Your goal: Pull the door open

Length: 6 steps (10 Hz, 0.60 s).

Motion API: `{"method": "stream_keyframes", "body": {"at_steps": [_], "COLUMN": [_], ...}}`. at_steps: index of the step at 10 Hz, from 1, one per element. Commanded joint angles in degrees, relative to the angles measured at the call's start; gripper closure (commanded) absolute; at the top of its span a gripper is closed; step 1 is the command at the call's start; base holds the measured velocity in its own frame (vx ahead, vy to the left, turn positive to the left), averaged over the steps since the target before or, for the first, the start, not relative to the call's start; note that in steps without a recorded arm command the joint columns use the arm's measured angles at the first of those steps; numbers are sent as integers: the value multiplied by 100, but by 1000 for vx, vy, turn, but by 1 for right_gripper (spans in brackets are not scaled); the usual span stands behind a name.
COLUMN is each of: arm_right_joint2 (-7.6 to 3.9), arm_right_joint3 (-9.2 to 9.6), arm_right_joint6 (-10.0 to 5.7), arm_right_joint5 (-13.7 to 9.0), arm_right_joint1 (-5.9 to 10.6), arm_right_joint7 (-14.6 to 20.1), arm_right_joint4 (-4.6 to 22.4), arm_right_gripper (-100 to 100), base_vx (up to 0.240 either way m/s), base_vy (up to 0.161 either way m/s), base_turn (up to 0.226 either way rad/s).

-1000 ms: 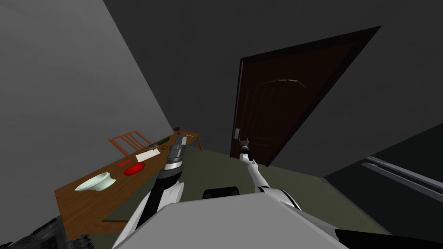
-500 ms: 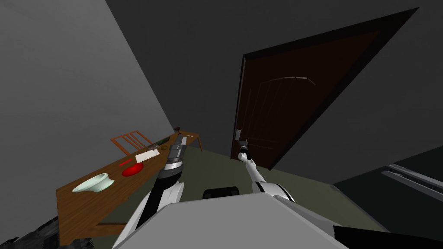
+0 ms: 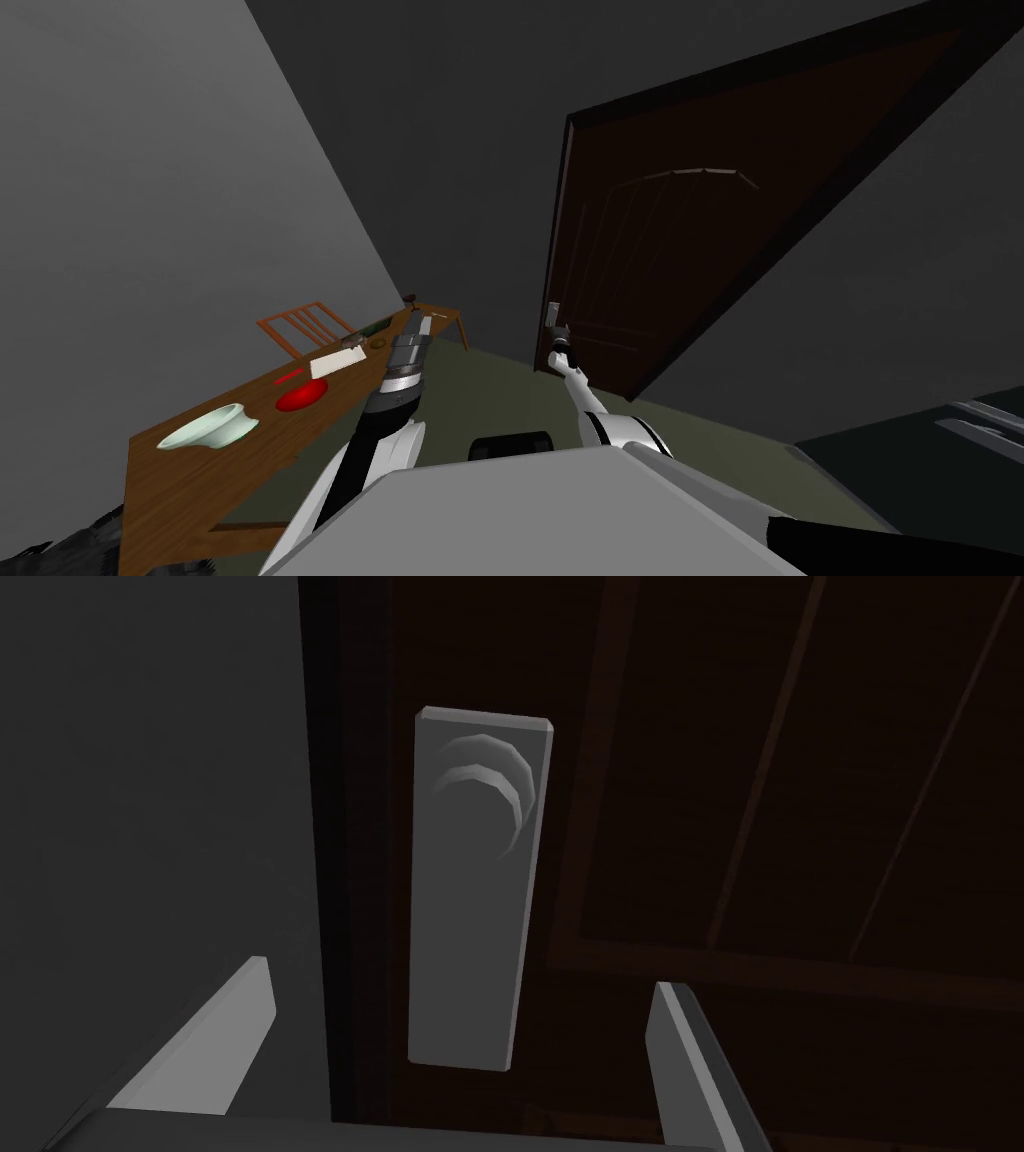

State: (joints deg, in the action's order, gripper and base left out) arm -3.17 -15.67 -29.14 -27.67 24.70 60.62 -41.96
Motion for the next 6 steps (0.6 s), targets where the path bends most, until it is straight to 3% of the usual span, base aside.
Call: {"method": "stream_keyframes", "body": {"at_steps": [1,3,4,5,6], "arm_right_joint2": [30,40,-144,-144,-327], "arm_right_joint3": [-27,-32,-38,-38,-44], "arm_right_joint6": [-10,6,22,22,46], "arm_right_joint5": [-63,-63,-90,-90,-115], "arm_right_joint1": [100,93,32,32,-37], "arm_right_joint7": [127,107,262,262,406], "arm_right_joint4": [176,152,171,171,176], "arm_right_gripper": [-100,-100,-100,-100,-100], "base_vx": [58,35,89,111,123], "base_vy": [-25,-16,-7,4,27], "base_turn": [52,17,119,78,99]}}
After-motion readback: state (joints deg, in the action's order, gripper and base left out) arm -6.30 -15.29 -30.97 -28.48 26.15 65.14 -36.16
